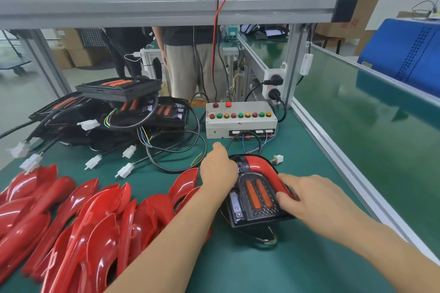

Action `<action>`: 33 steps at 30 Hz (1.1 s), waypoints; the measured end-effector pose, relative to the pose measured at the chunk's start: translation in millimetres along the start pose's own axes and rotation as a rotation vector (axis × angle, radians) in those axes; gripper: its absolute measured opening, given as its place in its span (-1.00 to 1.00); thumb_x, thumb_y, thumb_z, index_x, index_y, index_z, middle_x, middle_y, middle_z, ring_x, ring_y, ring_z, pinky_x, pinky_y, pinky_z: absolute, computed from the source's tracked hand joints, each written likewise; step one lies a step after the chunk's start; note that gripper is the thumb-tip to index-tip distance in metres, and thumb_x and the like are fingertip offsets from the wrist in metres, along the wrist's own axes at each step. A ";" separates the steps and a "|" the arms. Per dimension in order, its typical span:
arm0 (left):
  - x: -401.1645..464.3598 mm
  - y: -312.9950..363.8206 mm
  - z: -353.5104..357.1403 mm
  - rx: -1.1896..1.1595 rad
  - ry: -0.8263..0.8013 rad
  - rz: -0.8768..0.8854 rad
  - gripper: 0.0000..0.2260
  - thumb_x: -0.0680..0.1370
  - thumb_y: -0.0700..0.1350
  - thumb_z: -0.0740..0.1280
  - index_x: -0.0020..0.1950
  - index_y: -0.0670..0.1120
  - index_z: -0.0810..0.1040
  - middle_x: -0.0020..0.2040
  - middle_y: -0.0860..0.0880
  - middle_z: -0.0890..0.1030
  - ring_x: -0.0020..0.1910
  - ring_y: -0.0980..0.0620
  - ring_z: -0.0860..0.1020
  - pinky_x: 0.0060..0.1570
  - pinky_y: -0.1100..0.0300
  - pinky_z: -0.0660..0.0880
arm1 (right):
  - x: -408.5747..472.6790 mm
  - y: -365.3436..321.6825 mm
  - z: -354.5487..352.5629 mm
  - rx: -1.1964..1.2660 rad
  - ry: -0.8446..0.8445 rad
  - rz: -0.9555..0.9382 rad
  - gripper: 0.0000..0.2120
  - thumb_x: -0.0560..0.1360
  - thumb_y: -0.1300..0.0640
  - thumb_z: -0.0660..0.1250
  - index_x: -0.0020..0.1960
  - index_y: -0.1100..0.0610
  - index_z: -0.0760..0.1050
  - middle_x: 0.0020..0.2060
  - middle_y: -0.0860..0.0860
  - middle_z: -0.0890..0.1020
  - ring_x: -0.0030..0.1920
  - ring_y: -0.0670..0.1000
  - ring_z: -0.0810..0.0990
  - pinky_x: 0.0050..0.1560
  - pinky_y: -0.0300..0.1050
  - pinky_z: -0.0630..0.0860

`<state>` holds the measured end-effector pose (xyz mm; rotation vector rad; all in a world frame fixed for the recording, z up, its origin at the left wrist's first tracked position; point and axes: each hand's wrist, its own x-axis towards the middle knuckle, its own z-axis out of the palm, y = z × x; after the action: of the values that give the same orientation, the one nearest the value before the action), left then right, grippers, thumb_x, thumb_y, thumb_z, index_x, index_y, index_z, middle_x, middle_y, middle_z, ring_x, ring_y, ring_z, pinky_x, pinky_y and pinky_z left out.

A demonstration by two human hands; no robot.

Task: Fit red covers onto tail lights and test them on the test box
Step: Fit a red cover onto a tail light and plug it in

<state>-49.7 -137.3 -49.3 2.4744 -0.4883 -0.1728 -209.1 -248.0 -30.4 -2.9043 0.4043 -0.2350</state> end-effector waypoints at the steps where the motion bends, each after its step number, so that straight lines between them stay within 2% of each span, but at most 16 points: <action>1: -1.7 -0.5 2.9 -0.010 0.040 0.023 -0.75 0.52 -0.30 0.18 0.20 -0.21 0.36 0.17 -0.19 0.49 0.11 -0.20 0.48 -0.04 0.08 0.34 | 1.0 0.7 0.0 0.004 0.001 -0.002 -0.76 0.53 -0.11 0.09 -0.05 0.02 0.42 -0.42 -0.02 0.47 -0.33 0.00 0.47 -0.42 -0.18 0.25; 4: -2.5 -5.1 4.2 -0.143 0.152 0.061 -0.69 0.50 -0.33 0.18 0.23 -0.15 0.42 0.22 -0.11 0.46 0.14 -0.12 0.46 0.09 0.07 0.35 | 1.6 3.3 -0.7 0.077 0.025 0.034 -0.72 0.53 -0.17 0.16 0.17 -0.16 0.48 -0.41 -0.09 0.48 -0.32 -0.12 0.47 -0.40 -0.25 0.25; 6: -1.2 -5.5 0.1 -0.257 0.253 0.114 -0.69 0.48 -0.34 0.19 0.19 -0.13 0.45 0.17 -0.08 0.49 0.08 -0.10 0.47 0.08 0.04 0.39 | 1.3 4.8 2.6 0.271 0.001 0.115 -0.63 0.52 -0.17 0.25 0.32 -0.30 0.37 -0.25 -0.15 0.51 -0.23 -0.19 0.50 -0.25 -0.26 0.36; 8: -1.5 -2.9 -3.3 -0.330 0.310 0.198 -0.70 0.47 -0.34 0.20 0.17 -0.13 0.45 0.13 -0.06 0.49 0.01 -0.12 0.48 0.05 0.00 0.41 | 1.0 4.5 7.1 0.663 -0.058 0.228 -0.66 0.53 -0.06 0.32 0.24 -0.36 0.37 0.01 -0.14 0.52 -0.10 -0.14 0.61 -0.01 -0.16 0.51; 9: -2.4 -1.4 -4.1 -0.347 0.314 0.226 -0.69 0.47 -0.34 0.21 0.19 -0.13 0.45 0.13 -0.05 0.48 0.00 -0.13 0.48 0.06 -0.01 0.42 | 0.1 2.3 9.3 0.866 -0.081 0.266 -0.67 0.54 0.03 0.32 0.18 -0.35 0.38 0.05 -0.13 0.56 -0.11 -0.09 0.66 0.00 -0.09 0.58; 11: -2.0 0.4 -4.8 -0.375 0.285 0.236 -0.67 0.48 -0.33 0.21 0.22 -0.12 0.45 0.12 -0.06 0.50 0.02 -0.13 0.48 0.09 -0.02 0.44 | -0.7 -0.4 15.0 1.057 -0.070 0.260 -0.60 0.55 0.17 0.30 0.12 -0.35 0.39 -0.03 -0.16 0.64 -0.17 -0.04 0.71 -0.17 -0.08 0.65; 13: 0.9 3.5 -8.8 -0.453 0.204 0.182 -0.70 0.49 -0.31 0.21 0.18 -0.10 0.50 0.03 -0.06 0.53 -0.07 -0.08 0.49 0.02 0.03 0.47 | -1.2 -0.9 18.3 1.088 -0.044 0.212 -0.52 0.55 0.24 0.28 0.10 -0.39 0.40 -0.09 -0.22 0.65 -0.16 -0.02 0.71 -0.27 -0.12 0.64; 16: 7.0 13.9 -25.0 -0.895 -0.104 -0.096 -0.91 0.51 -0.16 0.29 -0.21 -0.08 0.51 -0.34 -0.03 0.54 -0.39 -0.02 0.47 -0.29 0.13 0.42 | -1.2 3.3 21.5 1.109 -0.033 0.183 -0.49 0.52 0.28 0.30 0.11 -0.37 0.44 -0.06 -0.14 0.64 -0.15 0.03 0.71 -0.29 -0.10 0.63; 18: 13.3 19.7 -37.1 -1.062 -0.366 -0.277 -0.77 0.51 0.01 0.37 -0.23 -0.12 0.50 -0.42 -0.07 0.60 -0.48 -0.04 0.57 -0.43 0.21 0.49 | -2.5 4.4 24.2 1.095 -0.025 0.172 -0.50 0.52 0.29 0.30 0.12 -0.35 0.45 -0.04 -0.11 0.63 -0.13 0.05 0.70 -0.27 -0.07 0.64; 20: 21.9 23.3 -43.2 -1.042 -0.503 -0.309 -0.70 0.48 0.09 0.40 -0.16 -0.15 0.53 -0.39 -0.11 0.64 -0.47 -0.03 0.62 -0.50 0.20 0.53 | -5.1 4.1 25.6 1.049 0.013 0.151 -0.50 0.52 0.29 0.29 0.15 -0.34 0.43 -0.04 -0.16 0.63 -0.10 0.00 0.67 -0.19 -0.10 0.65; 23: 31.2 25.6 -42.9 -1.025 -0.463 -0.295 -0.80 0.44 -0.05 0.47 -0.03 -0.12 0.58 -0.30 -0.11 0.67 -0.42 -0.02 0.62 -0.35 0.13 0.62 | -10.4 0.0 22.9 0.867 0.101 0.071 -0.46 0.48 0.27 0.32 0.20 -0.35 0.38 -0.02 -0.40 0.55 -0.06 -0.19 0.58 -0.12 -0.47 0.47; 24: 33.1 25.1 -40.4 -1.027 -0.424 -0.289 -0.81 0.43 -0.11 0.49 -0.02 -0.12 0.59 -0.25 -0.11 0.67 -0.39 -0.02 0.62 -0.27 0.11 0.62 | -11.3 -1.8 22.3 0.815 0.113 0.058 -0.45 0.46 0.23 0.34 0.22 -0.36 0.35 -0.01 -0.42 0.54 -0.05 -0.21 0.56 -0.13 -0.52 0.42; 27: 35.1 22.3 -30.9 -0.988 -0.310 -0.199 -0.82 0.39 -0.14 0.52 -0.08 -0.16 0.63 -0.14 -0.14 0.69 -0.30 -0.03 0.63 -0.14 0.10 0.61 | -12.3 -5.7 25.3 0.771 0.130 0.067 -0.39 0.43 0.10 0.41 0.31 -0.37 0.27 0.11 -0.37 0.49 0.03 -0.25 0.55 -0.04 -0.45 0.45; 29: 35.2 19.3 -26.1 -0.884 -0.232 -0.107 -0.76 0.40 -0.04 0.51 -0.12 -0.21 0.66 -0.14 -0.13 0.70 -0.22 -0.03 0.65 -0.06 0.12 0.59 | -11.9 -6.1 27.7 0.774 0.156 0.097 -0.39 0.45 0.06 0.41 0.38 -0.31 0.26 0.18 -0.33 0.47 0.07 -0.27 0.54 0.09 -0.31 0.48; 31: 35.5 15.6 -24.3 -0.835 -0.282 -0.055 -0.68 0.42 0.04 0.48 -0.04 -0.20 0.67 -0.09 -0.12 0.70 -0.06 -0.07 0.66 0.09 0.06 0.55 | -11.7 -5.8 27.9 0.765 0.226 0.133 -0.46 0.47 0.05 0.41 0.37 -0.27 0.34 0.18 -0.31 0.51 0.07 -0.26 0.53 0.16 -0.18 0.49; 33: 34.2 12.4 -25.2 -0.851 -0.428 -0.039 -0.71 0.41 0.02 0.49 -0.01 -0.15 0.66 -0.06 -0.13 0.70 -0.04 -0.09 0.66 0.08 0.04 0.55 | -12.3 -5.7 28.1 0.765 0.279 0.159 -0.52 0.48 0.07 0.41 0.29 -0.31 0.40 0.13 -0.33 0.54 0.05 -0.25 0.55 0.17 -0.09 0.51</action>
<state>-16.0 -146.1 -22.0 1.6043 -0.4195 -0.7642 -214.2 -234.3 -57.9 -2.0845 0.4588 -0.6174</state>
